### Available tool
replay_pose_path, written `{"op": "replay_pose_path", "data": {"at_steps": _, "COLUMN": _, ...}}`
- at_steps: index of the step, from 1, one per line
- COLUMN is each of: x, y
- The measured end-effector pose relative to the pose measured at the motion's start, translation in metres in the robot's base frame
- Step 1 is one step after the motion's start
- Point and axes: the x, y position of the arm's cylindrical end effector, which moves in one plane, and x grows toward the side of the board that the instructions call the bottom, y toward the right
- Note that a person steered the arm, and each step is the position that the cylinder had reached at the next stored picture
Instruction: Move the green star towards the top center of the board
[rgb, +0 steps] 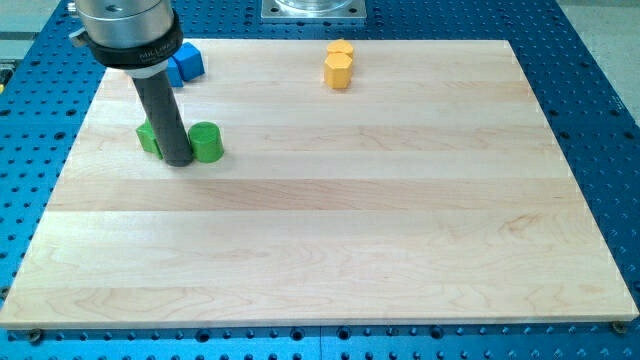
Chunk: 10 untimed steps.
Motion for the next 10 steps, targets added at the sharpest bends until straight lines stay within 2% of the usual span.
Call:
{"op": "replay_pose_path", "data": {"at_steps": 1, "x": 0.000, "y": 0.034}}
{"op": "replay_pose_path", "data": {"at_steps": 2, "x": 0.007, "y": -0.004}}
{"op": "replay_pose_path", "data": {"at_steps": 3, "x": 0.011, "y": -0.074}}
{"op": "replay_pose_path", "data": {"at_steps": 4, "x": 0.002, "y": -0.122}}
{"op": "replay_pose_path", "data": {"at_steps": 6, "x": -0.027, "y": 0.037}}
{"op": "replay_pose_path", "data": {"at_steps": 7, "x": -0.042, "y": 0.035}}
{"op": "replay_pose_path", "data": {"at_steps": 8, "x": -0.043, "y": -0.006}}
{"op": "replay_pose_path", "data": {"at_steps": 9, "x": -0.060, "y": -0.003}}
{"op": "replay_pose_path", "data": {"at_steps": 10, "x": -0.066, "y": 0.080}}
